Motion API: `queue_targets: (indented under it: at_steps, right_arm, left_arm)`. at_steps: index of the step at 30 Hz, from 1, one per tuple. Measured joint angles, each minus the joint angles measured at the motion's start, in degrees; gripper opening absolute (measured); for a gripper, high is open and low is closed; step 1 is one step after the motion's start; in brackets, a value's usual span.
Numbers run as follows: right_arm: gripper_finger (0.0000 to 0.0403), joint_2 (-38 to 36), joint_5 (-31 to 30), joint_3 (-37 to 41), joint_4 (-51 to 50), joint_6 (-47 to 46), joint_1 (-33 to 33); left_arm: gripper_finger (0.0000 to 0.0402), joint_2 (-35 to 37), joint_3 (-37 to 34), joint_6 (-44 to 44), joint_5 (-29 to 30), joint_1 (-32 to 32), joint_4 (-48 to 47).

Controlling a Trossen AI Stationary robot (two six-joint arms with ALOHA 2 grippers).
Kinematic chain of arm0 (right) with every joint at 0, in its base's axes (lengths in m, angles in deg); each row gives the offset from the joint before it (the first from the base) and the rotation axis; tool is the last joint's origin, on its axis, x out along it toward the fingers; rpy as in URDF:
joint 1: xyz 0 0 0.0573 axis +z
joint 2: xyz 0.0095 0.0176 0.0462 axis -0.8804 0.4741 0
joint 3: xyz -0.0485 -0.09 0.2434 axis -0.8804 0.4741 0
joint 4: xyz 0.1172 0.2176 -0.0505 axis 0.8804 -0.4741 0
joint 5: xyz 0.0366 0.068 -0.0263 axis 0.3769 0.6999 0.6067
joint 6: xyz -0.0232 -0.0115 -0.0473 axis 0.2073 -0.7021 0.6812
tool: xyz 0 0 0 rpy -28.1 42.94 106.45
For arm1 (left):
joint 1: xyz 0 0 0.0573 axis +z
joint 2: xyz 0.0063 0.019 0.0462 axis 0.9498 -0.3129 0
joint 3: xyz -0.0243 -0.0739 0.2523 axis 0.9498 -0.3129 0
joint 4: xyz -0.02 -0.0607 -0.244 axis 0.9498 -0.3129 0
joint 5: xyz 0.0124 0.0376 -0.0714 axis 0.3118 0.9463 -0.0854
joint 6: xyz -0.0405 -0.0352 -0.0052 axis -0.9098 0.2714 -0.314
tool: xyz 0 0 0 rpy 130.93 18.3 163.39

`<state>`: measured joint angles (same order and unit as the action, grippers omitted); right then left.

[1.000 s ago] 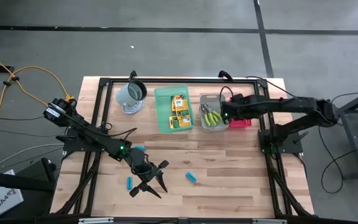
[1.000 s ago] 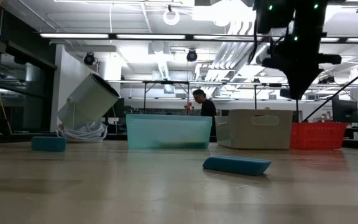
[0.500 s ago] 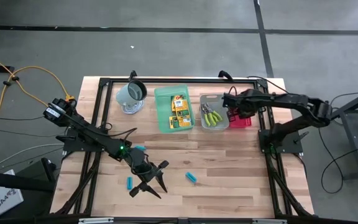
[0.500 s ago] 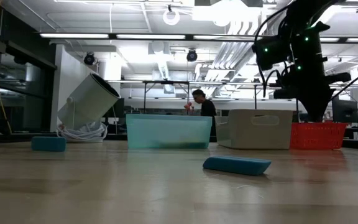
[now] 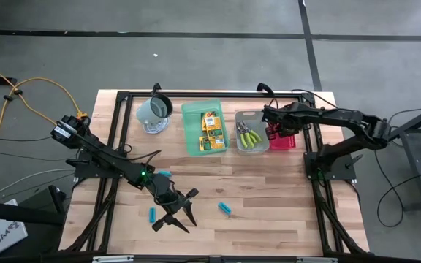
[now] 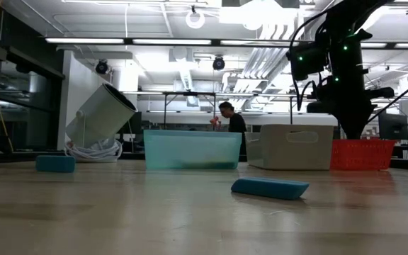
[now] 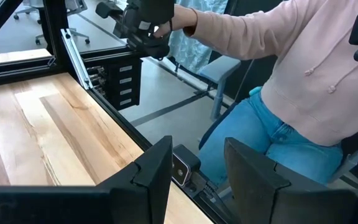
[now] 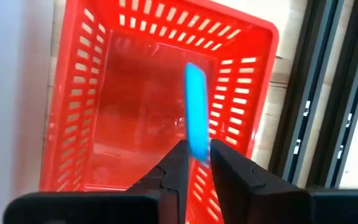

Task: Pick & Place School Supplies
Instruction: Put the middle right blue eraser into the red bin, then put the right blue eraser into the red bin

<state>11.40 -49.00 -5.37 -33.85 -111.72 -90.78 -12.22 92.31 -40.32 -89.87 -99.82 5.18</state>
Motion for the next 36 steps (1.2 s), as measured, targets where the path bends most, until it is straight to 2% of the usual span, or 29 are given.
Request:
queue_targets:
  at_steps: [11, 18, 28, 32, 36]
  right_arm:
    - [0.0061, 0.0, 0.4, 0.0, 0.5, 0.4, 0.0]
    - [0.0061, -0.7, 1.2, 0.0, 5.4, 4.9, 0.3]
    - [0.0061, -7.3, 14.0, -2.5, 8.4, 8.1, 1.3]
    - [0.0061, -11.3, 19.5, -2.6, 12.7, 8.9, 4.5]
    - [0.0061, -14.1, 22.1, -2.6, 18.8, 7.8, 10.1]
  left_arm:
    - [0.0142, 0.0, 0.0, 0.0, 0.0, -1.2, 0.0]
    - [0.0142, 0.0, 0.0, -0.1, 0.1, -1.4, 0.0]
    - [0.0142, 0.0, 0.0, -0.2, 1.3, -1.3, -1.2]
    - [0.0142, 0.0, 0.0, -0.2, 1.4, -1.3, -4.2]
    - [0.0142, 0.0, 0.0, -0.2, 2.1, -1.3, -5.5]
